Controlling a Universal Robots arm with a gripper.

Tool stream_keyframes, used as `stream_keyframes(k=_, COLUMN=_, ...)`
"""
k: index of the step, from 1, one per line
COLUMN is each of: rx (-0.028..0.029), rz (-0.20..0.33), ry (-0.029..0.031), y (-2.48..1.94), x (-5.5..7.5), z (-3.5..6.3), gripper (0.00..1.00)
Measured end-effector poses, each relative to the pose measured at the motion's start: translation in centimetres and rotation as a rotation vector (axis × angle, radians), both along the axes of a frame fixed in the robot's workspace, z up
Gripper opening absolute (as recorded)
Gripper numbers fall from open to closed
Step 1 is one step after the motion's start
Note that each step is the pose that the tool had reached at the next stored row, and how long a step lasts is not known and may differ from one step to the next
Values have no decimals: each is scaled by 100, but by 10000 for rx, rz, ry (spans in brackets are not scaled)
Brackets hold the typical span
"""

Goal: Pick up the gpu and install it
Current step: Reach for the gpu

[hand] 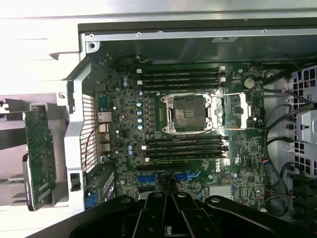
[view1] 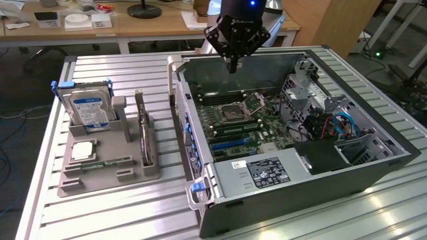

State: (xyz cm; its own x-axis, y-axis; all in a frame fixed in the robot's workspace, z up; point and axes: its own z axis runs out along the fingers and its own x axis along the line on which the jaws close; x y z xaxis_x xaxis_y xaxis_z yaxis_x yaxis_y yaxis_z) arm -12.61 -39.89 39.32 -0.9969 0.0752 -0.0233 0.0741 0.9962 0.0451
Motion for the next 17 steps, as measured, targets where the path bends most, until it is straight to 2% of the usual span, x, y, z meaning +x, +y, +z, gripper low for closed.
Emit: stream_keyframes(k=17, rx=0, rz=0, ry=1, y=0, x=-34, z=-1, gripper=10)
